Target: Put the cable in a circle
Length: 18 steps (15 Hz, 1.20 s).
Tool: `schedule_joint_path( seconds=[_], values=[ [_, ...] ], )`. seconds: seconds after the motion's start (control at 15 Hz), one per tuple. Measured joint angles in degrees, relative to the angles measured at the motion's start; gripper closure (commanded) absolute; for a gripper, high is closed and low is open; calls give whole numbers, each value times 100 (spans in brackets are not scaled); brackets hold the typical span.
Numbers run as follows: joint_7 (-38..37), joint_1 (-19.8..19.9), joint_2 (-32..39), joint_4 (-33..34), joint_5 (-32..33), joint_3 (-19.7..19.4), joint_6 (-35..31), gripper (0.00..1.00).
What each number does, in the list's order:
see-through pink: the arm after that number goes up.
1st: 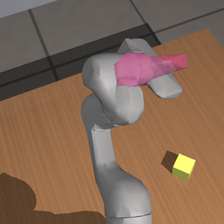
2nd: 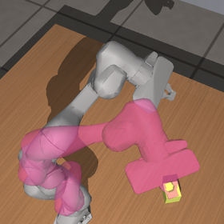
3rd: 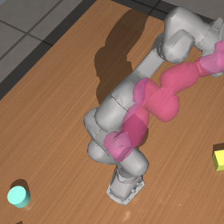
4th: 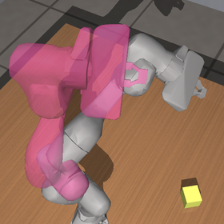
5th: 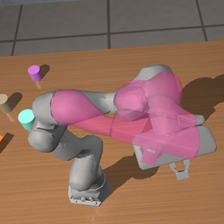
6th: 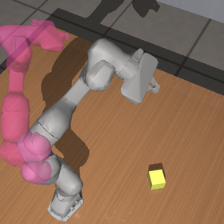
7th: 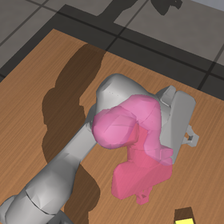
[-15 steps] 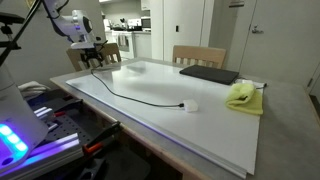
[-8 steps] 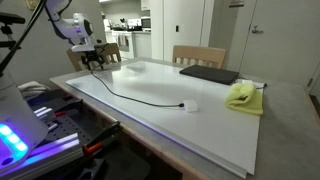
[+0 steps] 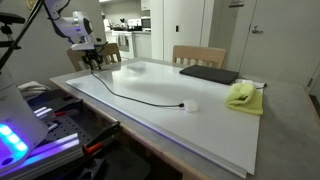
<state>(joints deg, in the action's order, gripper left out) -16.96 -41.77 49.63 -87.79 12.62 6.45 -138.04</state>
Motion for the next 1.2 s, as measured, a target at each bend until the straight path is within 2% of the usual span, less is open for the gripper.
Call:
schedule_joint_path(
  seconds=[0.2, 0.33, 0.47, 0.53, 1.07, 1.2],
  values=[
    [-95, 4, -10, 16, -25, -27, 1, 95],
    [-174, 25, -14, 16, -103, -36, 2, 100],
    [-188, 58, -13, 15, -225, -36, 2, 100],
    [-186, 82, -13, 15, -275, -35, 3, 96],
    [-132, 182, -14, 15, -343, -1, 3, 96],
    [-132, 182, -14, 15, -344, 1, 3, 99]
  ],
)
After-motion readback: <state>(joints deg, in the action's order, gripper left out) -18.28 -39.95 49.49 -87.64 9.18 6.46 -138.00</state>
